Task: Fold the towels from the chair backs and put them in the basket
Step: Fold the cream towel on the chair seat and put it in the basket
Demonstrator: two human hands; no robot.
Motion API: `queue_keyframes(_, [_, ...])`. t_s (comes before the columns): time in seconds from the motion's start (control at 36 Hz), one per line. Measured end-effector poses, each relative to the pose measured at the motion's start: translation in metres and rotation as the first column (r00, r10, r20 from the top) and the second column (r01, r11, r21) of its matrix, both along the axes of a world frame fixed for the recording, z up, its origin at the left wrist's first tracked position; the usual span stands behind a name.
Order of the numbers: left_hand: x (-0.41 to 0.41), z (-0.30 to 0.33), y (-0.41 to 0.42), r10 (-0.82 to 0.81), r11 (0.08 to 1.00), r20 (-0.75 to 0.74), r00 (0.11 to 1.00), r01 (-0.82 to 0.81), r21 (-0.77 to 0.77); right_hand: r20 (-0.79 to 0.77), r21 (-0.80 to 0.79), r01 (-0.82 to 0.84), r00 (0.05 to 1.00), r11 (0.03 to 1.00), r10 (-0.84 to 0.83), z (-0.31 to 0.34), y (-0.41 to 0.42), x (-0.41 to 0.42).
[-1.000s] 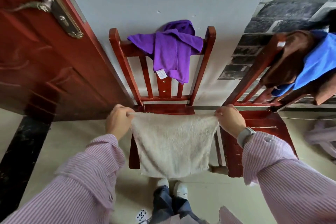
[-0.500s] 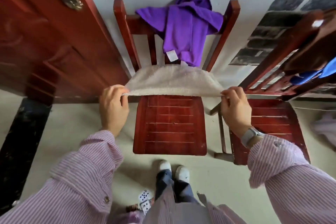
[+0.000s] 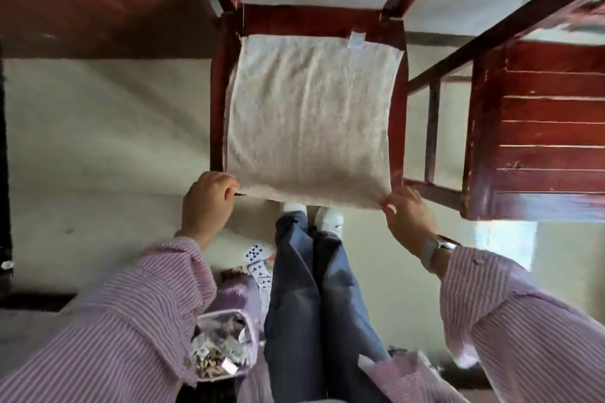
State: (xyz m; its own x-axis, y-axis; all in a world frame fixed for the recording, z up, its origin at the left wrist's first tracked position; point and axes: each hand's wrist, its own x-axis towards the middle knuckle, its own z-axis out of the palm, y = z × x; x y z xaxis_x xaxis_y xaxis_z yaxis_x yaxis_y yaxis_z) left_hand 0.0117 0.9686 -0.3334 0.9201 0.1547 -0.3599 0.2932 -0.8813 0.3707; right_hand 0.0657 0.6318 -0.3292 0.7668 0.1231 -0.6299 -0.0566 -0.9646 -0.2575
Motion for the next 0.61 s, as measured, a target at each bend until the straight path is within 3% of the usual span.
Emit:
queue_keyframes(0.17, [-0.015, -0.018, 0.0, -0.024, 0.998, -0.26, 0.965, 0.01, -0.055, -0.138, -0.033, -0.001, 0.99, 0.999, -0.003, -0.012, -0.008, -0.015])
queue_keyframes(0.25, [-0.003, -0.015, 0.0, -0.067, 0.998, -0.338, 0.939, 0.068, -0.006, -0.22, -0.057, 0.02, 0.975, 0.998, -0.032, -0.012, -0.007, -0.004])
queue_keyframes(0.44, [0.067, -0.017, -0.003, -0.044, 0.999, -0.092, 0.995, 0.046, 0.017, 0.025, 0.055, 0.157, 0.987, 0.986, -0.158, -0.012, 0.02, 0.059])
queue_keyframes(0.61, [0.147, -0.033, -0.009, -0.064, 0.998, 0.091, 0.994, 0.062, 0.033, 0.17, 0.106, 0.058, 0.983, 0.993, -0.075, -0.029, 0.045, 0.134])
